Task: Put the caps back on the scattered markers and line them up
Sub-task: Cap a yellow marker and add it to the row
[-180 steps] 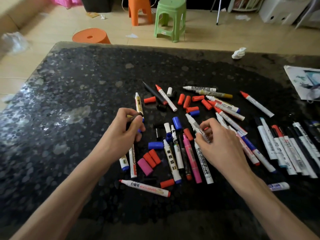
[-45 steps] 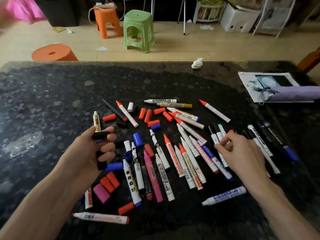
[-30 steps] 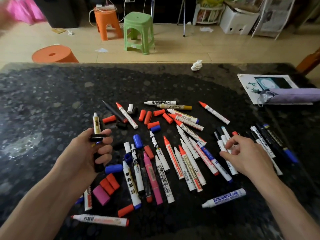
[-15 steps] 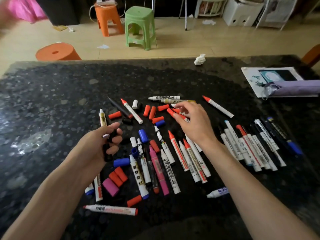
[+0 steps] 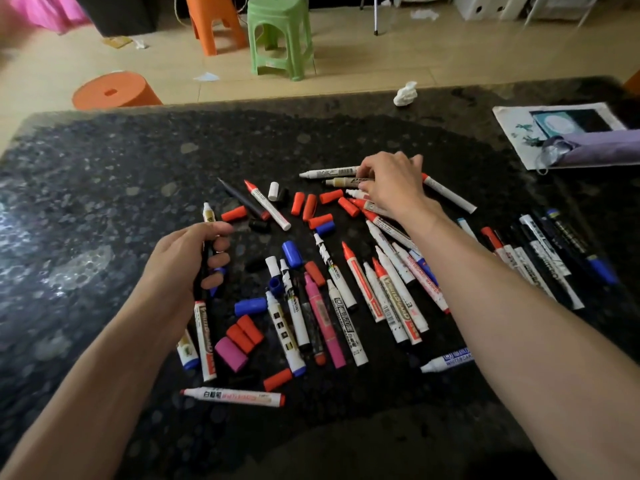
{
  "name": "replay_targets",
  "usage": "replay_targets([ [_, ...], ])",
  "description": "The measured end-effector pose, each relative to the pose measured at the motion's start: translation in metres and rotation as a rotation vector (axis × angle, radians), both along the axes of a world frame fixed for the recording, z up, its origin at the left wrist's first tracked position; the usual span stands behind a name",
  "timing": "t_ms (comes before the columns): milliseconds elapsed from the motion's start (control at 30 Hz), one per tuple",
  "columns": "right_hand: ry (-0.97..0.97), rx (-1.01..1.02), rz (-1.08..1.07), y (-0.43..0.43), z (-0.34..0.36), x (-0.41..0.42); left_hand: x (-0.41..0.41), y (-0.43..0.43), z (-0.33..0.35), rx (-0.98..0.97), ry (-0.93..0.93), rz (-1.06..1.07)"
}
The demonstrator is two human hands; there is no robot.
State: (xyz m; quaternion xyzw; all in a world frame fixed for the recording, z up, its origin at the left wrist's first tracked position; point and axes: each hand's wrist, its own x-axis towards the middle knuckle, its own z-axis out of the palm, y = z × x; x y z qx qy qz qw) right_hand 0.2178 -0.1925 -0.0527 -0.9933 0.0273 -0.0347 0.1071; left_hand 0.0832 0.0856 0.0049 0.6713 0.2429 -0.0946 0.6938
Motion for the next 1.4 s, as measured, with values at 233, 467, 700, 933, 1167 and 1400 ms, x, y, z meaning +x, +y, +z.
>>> replay_targets([
  [233, -0.235, 0.2, 0.125, 0.018, 0.006, -0.036, -0.003, -0.005, -0.008, 0.081, -0.032, -0.147],
  [467, -0.149, 0.55, 0.25, 0.031, 0.023, -0.095, -0.014, -0.005, -0.011, 0.156, -0.117, -0.285],
  [700, -0.099, 0.728, 0.291, 0.032, 0.035, -0.173, -0.049, 0.027, 0.003, 0.656, -0.387, -0.591],
  [933, -0.045, 0.665, 0.349, 0.033, 0.048, -0.232, -0.09, 0.052, 0.006, 0.753, -0.494, -0.689],
  [1167, 0.026, 0.77, 0.259, 0.024, 0.06, -0.261, -0.09, 0.069, 0.004, 1.047, -0.257, -0.577],
  [1400, 0.142, 0.648, 0.236, 0.03, 0.06, -0.241, -0.068, 0.084, -0.008, 1.104, -0.073, -0.335],
])
